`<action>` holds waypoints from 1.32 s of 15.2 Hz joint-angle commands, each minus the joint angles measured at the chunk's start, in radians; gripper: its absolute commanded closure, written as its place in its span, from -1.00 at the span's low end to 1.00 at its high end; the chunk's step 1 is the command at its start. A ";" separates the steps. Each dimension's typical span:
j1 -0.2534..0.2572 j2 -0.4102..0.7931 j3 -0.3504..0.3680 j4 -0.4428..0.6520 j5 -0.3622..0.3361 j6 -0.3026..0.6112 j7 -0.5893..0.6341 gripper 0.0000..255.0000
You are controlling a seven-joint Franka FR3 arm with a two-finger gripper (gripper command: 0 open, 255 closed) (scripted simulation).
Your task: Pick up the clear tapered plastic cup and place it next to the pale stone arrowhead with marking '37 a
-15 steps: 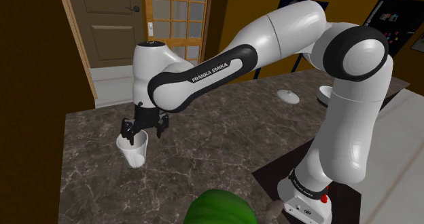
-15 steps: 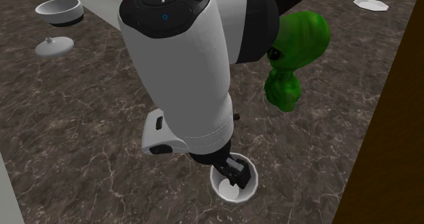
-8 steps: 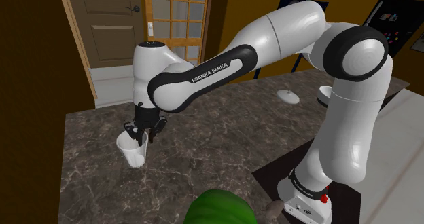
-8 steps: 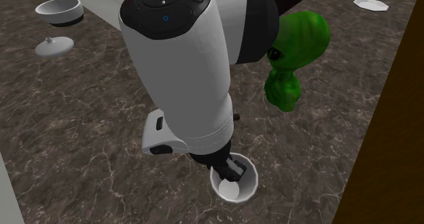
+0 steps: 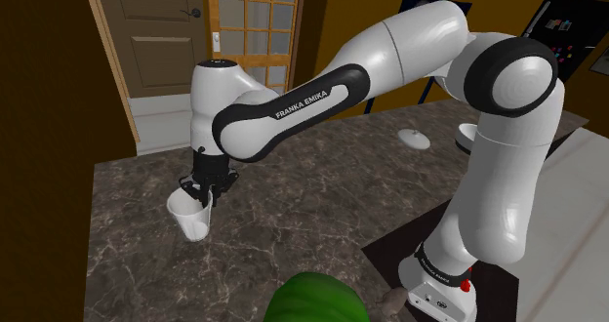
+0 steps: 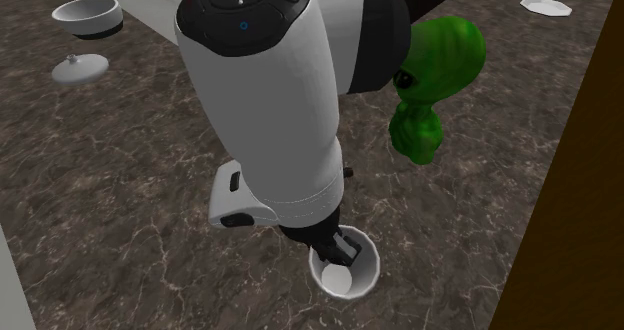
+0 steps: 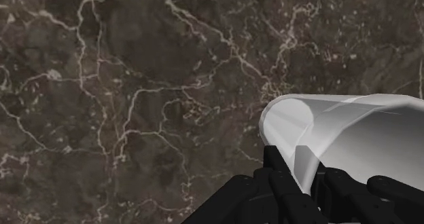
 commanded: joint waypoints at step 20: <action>-0.013 -0.095 0.013 0.152 0.036 -0.242 -0.002 1.00</action>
